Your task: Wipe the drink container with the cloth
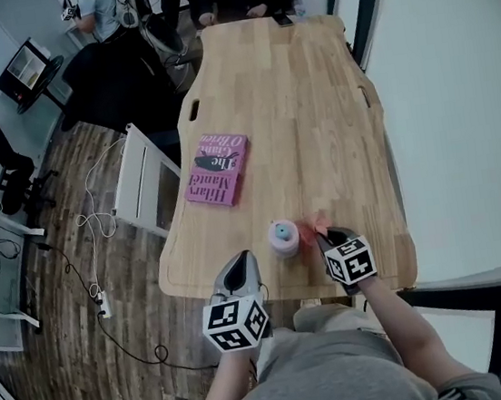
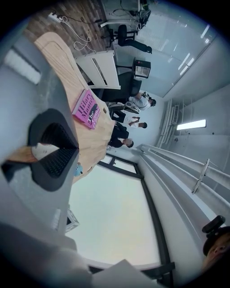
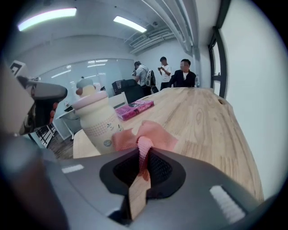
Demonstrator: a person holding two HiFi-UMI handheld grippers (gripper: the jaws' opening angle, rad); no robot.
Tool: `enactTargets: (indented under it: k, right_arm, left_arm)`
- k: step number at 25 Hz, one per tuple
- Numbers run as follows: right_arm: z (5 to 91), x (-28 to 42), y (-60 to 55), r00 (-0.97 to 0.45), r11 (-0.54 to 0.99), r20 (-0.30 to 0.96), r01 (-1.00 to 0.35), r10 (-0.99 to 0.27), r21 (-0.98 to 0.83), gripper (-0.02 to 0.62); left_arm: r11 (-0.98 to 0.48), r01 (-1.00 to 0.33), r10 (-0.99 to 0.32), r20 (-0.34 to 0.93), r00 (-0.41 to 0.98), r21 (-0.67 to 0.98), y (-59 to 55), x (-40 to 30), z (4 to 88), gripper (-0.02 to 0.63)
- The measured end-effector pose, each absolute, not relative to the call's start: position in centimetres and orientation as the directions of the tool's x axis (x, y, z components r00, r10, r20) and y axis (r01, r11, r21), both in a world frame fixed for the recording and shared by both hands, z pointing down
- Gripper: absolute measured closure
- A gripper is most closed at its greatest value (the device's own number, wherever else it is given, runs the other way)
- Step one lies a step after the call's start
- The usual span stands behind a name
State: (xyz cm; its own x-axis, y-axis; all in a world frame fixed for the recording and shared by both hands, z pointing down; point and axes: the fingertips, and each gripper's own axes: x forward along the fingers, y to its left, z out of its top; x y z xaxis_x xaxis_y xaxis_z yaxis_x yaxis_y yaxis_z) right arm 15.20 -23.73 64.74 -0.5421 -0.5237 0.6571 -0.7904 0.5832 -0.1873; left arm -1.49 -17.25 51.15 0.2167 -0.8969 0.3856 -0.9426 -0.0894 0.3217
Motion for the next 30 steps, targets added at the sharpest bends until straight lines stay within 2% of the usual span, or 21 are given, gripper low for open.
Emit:
enactTargets:
  k: [12,22,30]
  right_arm:
    - [55.1,17.1,-22.2,-0.451,0.443,0.5,-0.885,-0.739,-0.144,0.568]
    - [46.8,15.7,-19.5,-0.425,0.417,0.355,-0.903,-0.833,-0.101,0.568]
    - [43.0,13.4,-17.5,-0.453,0.443,0.281,-0.891,-0.846,-0.102,0.568]
  left_arm:
    - [-0.2,-0.925,-0.876,0.364,0.317,0.323,-15.2,-2.0,49.3,0.604]
    - [-0.257,-0.905,-0.857,0.353,0.376,0.34,-13.4,-2.3,48.7,0.604]
    - [-0.281,-0.893,-0.849,0.342,0.402,0.351,-12.5,-2.9,48.6,0.604]
